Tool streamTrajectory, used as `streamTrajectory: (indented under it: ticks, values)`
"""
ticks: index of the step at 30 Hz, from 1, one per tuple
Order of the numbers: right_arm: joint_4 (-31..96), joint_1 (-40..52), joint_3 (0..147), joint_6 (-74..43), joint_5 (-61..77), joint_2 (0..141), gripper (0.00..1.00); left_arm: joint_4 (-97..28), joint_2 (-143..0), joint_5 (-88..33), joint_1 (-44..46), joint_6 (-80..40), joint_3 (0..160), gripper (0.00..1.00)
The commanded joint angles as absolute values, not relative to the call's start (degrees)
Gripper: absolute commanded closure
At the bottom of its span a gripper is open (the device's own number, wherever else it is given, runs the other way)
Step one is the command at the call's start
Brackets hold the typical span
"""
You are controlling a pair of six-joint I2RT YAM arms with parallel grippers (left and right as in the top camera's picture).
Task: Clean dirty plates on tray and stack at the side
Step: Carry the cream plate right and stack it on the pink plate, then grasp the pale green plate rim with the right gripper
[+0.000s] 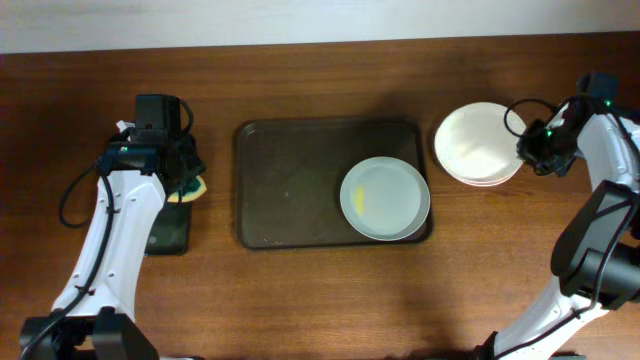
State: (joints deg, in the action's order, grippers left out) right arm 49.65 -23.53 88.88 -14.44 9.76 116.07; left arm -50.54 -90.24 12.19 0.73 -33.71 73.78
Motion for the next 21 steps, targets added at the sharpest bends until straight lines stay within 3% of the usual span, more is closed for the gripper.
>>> streamTrajectory:
  ticks: [1,5,7,8,13,14,16,21]
  values:
    - [50.39,-23.22,88.07,-13.89,11.33,114.8,0.42,-50.15,-90.41,11.31,0.58,-34.3,74.08,1.0]
    - [58.17,-20.4,88.12,-13.85,13.5,104.27,0.29,-50.15,-90.41,11.31,0.58,-34.28,74.08,1.0]
    - [62.54,-15.03,87.88,-13.82,11.29,95.57,0.15,-50.13,-90.41,11.31,0.58,-34.28,74.08,1.0]
    - [63.51,-8.49,86.61,-13.93,7.31,90.04,0.02,-50.13,-90.41,11.29,0.71,-34.28,74.08,1.0]
    - [62.08,7.22,81.34,-13.54,3.7,88.51,0.0,-49.78,-90.41,9.56,0.73,-34.26,74.08,1.0]
    - [60.31,8.4,79.81,-13.58,3.57,89.65,0.05,-49.76,-90.41,9.56,0.73,-34.26,74.08,1.0]
    - [56.4,9.41,76.9,-13.63,3.6,93.38,0.32,-49.78,-90.41,9.56,0.73,-34.26,74.08,1.0]
    - [53.25,9.43,75.81,-13.98,1.93,106.21,0.34,-49.74,-90.41,9.56,0.73,-34.26,74.08,1.0]
